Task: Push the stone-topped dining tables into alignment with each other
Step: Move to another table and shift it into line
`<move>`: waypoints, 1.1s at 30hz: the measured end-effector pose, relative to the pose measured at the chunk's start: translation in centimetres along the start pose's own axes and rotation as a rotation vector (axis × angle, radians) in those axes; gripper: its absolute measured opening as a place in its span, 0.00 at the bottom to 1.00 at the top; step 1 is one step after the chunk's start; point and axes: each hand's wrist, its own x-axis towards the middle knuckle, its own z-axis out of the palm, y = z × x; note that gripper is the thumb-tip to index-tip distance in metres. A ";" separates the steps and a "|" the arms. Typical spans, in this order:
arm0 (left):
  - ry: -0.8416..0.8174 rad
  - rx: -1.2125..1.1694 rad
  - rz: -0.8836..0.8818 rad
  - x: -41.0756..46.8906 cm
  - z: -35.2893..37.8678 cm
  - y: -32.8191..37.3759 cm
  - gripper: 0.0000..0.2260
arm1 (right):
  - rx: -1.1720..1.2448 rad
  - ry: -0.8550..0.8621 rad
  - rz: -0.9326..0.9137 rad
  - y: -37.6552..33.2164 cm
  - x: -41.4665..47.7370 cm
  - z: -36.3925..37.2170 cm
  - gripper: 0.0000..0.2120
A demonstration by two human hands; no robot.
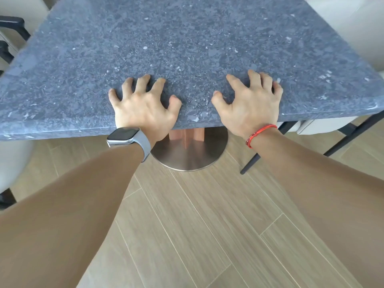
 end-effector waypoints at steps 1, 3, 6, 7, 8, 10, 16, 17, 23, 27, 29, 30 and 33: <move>0.004 -0.002 -0.005 0.1 0.0 0.0 0.27 | 0.010 0.006 0.001 0.0 0.1 0.0 0.31; -0.005 0.003 -0.010 0.1 0.1 -0.1 0.27 | 0.014 0.011 -0.004 -0.1 0.0 0.1 0.31; -0.006 -0.003 -0.005 0.0 0.0 -0.2 0.26 | 0.016 0.016 0.014 -0.1 -0.1 0.2 0.30; -0.004 -0.007 -0.003 0.0 0.0 -0.2 0.26 | 0.028 0.016 0.016 -0.2 -0.1 0.1 0.30; -0.010 -0.015 -0.003 0.0 0.0 -0.3 0.26 | 0.037 0.007 0.017 -0.2 -0.1 0.1 0.30; -0.043 -0.023 -0.002 0.0 0.0 -0.4 0.26 | 0.042 -0.057 0.013 -0.2 -0.1 -0.3 0.32; -0.235 -0.075 0.011 0.2 -1.3 -0.6 0.27 | 0.068 -0.349 0.020 -0.3 0.3 -3.2 0.34; -0.275 -0.103 0.007 0.4 -1.8 -0.7 0.28 | 0.083 -0.370 0.026 -0.5 0.2 -3.9 0.33; -0.421 -0.451 -0.064 -0.5 -6.1 -0.5 0.24 | 0.236 -0.488 0.114 -1.6 -1.7 -10.2 0.29; -0.515 -0.738 -0.072 -2.8 -9.8 1.1 0.19 | 0.348 -0.502 0.185 -2.3 -4.1 -15.6 0.29; -0.508 -0.931 -0.071 -3.8 -12.2 1.8 0.16 | 0.428 -0.483 0.244 -2.5 -4.8 -18.3 0.26; -0.508 -1.003 -0.063 -4.2 -13.6 2.1 0.15 | 0.470 -0.464 0.275 -2.7 -5.0 -19.6 0.24; -0.530 -1.153 -0.024 -5.3 -17.8 2.5 0.15 | 0.614 -0.392 0.368 -3.3 -6.1 -23.3 0.22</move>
